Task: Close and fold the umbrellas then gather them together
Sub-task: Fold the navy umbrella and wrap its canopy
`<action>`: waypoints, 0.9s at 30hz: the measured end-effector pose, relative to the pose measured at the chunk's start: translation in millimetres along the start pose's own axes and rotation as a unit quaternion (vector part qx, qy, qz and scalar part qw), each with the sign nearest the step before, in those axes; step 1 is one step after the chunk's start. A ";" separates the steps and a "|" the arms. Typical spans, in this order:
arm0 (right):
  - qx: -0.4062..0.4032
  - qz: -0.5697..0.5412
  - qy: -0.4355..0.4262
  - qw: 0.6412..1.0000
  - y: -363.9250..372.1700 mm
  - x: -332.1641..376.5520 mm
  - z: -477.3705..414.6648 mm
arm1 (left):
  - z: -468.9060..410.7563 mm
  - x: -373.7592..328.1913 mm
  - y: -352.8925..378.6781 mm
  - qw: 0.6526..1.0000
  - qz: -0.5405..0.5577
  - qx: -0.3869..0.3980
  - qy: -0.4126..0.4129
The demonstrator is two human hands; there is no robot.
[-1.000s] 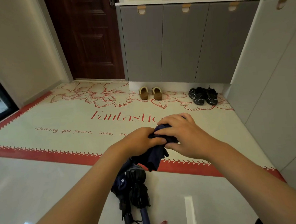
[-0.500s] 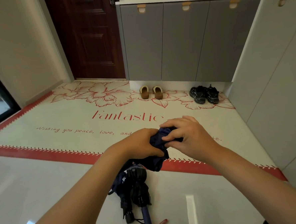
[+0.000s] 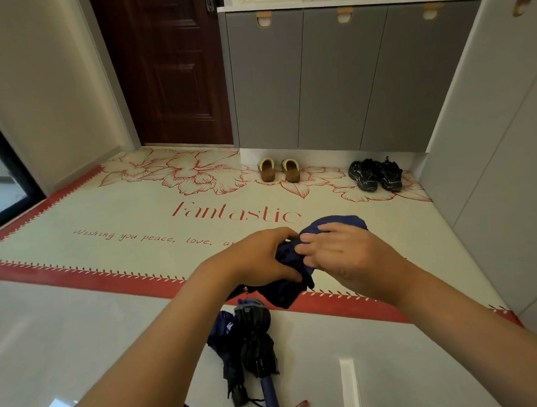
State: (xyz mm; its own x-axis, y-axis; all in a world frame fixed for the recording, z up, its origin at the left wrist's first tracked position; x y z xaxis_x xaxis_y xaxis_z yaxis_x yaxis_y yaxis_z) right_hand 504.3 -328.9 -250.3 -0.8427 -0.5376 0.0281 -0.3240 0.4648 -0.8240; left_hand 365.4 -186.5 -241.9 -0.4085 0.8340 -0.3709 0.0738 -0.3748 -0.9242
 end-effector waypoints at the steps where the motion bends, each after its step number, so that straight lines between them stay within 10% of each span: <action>1: -0.003 0.001 -0.007 1.000 0.0 1.8 0.8 | 0.3 1.2 0.9 1.000 -0.001 0.008 0.002; 13: -0.166 -0.117 0.161 0.966 3.8 1.6 -4.2 | 1.4 2.4 0.1 1.000 0.007 0.000 0.011; 20: -0.094 -0.197 0.319 0.922 2.8 -12.3 -8.9 | -3.3 -3.8 5.0 0.999 -0.049 -0.008 0.016; 27: 0.066 -0.398 0.563 0.721 -2.3 -27.6 7.5 | -4.8 -29.9 16.1 0.983 -0.169 -0.019 0.071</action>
State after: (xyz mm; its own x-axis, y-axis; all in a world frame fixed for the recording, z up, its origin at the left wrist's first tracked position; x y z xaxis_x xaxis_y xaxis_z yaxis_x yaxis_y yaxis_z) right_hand 531.5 -320.4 -253.5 -0.2521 0.3501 0.9022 -0.9166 0.2127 -0.3386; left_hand 383.2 -215.5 -246.1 -0.2839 0.9576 -0.0489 -0.0093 -0.0538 -0.9985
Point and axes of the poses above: each hand's wrist, its own z-axis away from the middle knuckle, its own y-axis out of the palm, x = y × z, the point moved 2 cm from there along -z, towards the middle knuckle, and after that the axes turned 15 degrees about -z, right-handed, at the moved point
